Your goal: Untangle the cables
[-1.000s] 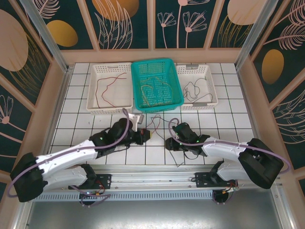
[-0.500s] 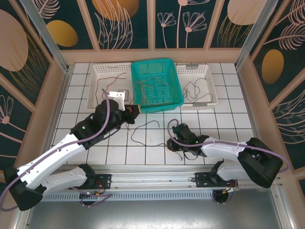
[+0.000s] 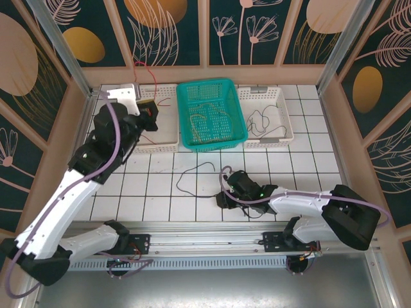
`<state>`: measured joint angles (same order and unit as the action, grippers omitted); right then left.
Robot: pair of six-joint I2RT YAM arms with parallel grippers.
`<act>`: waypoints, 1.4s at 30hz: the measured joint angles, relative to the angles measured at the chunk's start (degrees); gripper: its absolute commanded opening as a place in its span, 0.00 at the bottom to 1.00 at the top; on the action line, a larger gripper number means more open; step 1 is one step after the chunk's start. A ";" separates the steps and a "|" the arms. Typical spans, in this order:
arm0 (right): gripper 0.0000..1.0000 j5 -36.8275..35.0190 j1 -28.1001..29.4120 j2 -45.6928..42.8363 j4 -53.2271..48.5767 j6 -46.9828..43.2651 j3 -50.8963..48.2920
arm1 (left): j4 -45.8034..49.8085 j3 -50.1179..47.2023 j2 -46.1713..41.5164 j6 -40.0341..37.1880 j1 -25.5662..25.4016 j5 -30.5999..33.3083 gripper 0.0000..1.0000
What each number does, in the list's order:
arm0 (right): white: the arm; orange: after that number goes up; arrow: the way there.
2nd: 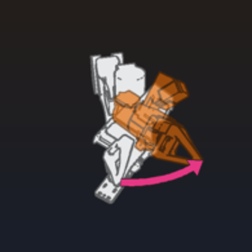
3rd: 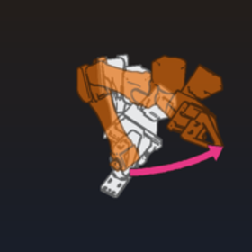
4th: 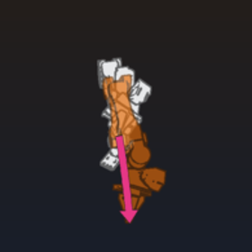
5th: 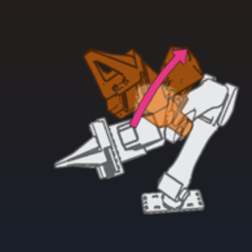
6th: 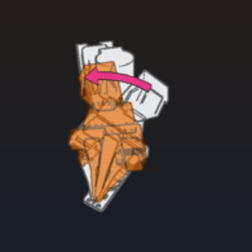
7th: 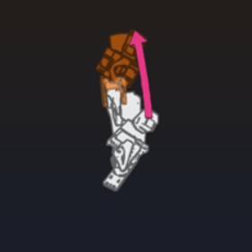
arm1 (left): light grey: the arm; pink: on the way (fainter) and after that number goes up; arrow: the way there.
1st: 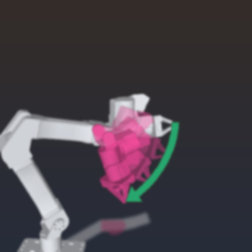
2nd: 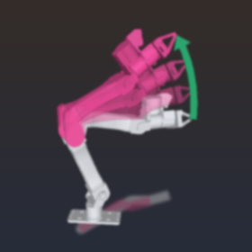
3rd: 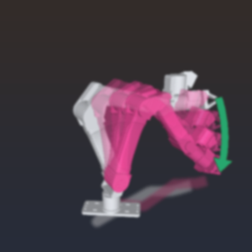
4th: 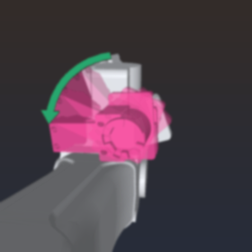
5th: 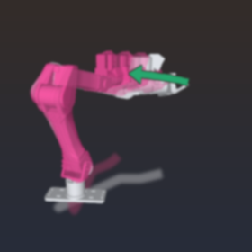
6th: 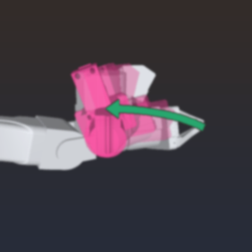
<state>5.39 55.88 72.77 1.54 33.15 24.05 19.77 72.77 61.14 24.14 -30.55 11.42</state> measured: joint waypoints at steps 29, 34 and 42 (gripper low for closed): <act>0.13 -19.58 12.44 17.31 -4.98 -3.04 14.53 | -19.76 -8.94 28.70 4.57 18.34 -15.32 0.00; 0.04 -19.56 12.98 17.40 -5.09 -3.02 14.84 | -21.46 -11.13 32.13 5.97 18.34 -15.61 0.00; 0.00 -16.39 13.49 14.08 -7.41 -3.02 14.91 | -24.44 -11.54 36.46 7.85 18.34 -17.66 0.00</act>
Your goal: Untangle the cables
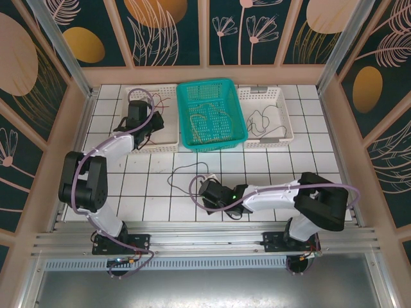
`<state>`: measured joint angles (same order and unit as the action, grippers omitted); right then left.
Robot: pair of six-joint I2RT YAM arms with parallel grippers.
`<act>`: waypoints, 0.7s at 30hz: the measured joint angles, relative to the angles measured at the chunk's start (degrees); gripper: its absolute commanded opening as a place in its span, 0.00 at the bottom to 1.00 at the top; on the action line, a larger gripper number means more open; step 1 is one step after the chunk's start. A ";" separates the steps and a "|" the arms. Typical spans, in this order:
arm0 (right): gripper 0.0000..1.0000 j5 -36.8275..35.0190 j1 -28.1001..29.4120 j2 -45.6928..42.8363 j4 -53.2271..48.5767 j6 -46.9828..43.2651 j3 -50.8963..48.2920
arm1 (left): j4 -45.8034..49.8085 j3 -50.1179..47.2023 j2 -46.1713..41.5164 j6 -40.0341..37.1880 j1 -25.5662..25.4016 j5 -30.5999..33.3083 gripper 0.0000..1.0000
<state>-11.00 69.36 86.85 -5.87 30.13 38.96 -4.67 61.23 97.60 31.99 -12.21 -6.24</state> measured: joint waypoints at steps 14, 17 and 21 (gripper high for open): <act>0.45 4.09 -2.10 -9.64 -0.59 -1.55 -0.28 | -2.95 -4.24 2.16 4.52 0.00 -3.02 0.27; 0.48 5.18 -3.93 -8.76 -0.28 -2.25 -0.55 | -3.02 -4.63 2.16 5.03 0.00 -3.13 0.36; 0.49 7.43 -6.29 -7.10 1.01 -3.48 -1.38 | -2.93 -4.68 1.88 5.49 0.00 -3.50 0.50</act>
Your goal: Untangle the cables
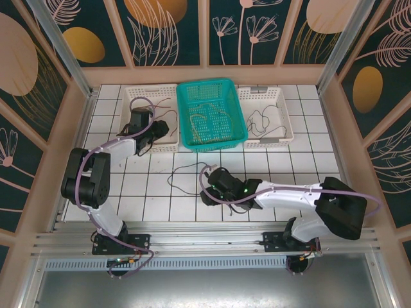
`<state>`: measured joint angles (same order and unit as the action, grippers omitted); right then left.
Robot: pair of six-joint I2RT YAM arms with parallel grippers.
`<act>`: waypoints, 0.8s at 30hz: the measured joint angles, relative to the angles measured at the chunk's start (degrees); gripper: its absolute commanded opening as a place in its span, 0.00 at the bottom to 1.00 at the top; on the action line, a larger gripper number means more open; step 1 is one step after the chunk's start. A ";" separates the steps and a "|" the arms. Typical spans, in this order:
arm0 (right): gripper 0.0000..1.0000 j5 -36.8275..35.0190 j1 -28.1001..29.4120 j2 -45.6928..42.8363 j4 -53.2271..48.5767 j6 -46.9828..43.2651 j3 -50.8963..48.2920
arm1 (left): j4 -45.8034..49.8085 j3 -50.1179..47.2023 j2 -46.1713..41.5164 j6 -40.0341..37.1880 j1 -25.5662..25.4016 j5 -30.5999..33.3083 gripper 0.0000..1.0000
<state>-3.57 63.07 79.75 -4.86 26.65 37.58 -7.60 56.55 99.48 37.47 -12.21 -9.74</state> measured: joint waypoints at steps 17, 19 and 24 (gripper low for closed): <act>0.47 2.49 -2.78 8.55 4.17 -6.95 -0.17 | 10.56 4.94 -22.53 1.33 0.00 -0.04 0.99; 0.45 2.14 -2.78 9.01 4.46 -7.28 -0.17 | 12.26 4.90 -24.63 1.11 0.00 0.09 0.99; 0.39 1.14 -2.93 10.36 4.20 -8.31 0.63 | 16.13 4.04 -29.22 -0.42 0.00 0.35 0.98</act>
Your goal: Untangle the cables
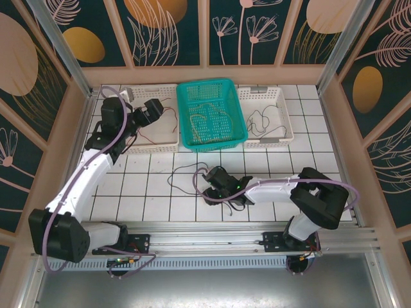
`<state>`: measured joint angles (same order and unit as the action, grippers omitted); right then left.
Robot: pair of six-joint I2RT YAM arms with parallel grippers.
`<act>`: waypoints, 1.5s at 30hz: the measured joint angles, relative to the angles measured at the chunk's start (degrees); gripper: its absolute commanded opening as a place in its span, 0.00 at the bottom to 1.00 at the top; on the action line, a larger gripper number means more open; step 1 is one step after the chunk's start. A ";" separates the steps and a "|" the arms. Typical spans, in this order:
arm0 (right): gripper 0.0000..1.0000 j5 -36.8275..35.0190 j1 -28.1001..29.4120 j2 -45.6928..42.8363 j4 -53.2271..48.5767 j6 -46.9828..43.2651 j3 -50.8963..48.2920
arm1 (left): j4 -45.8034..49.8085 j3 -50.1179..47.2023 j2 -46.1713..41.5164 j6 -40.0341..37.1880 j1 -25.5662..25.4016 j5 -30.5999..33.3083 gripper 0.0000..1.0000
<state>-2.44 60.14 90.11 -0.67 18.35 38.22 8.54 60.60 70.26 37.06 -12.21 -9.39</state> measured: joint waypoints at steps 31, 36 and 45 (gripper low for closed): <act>0.00 0.35 -6.40 -36.98 -15.65 -1.14 14.99 | 9.68 -12.98 -19.17 -9.94 0.00 11.43 0.98; 0.00 -1.92 -13.20 -37.53 -20.15 -1.55 23.74 | 9.70 -13.42 -19.15 -10.08 0.00 11.43 0.98; 0.00 -8.13 -30.58 -32.61 -23.54 -1.25 34.29 | 9.68 -13.60 -18.49 -10.10 0.00 11.41 0.99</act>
<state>-10.57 29.56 57.49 -24.21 17.10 72.51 18.22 47.00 51.77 26.96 -12.21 2.02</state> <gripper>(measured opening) 0.042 0.985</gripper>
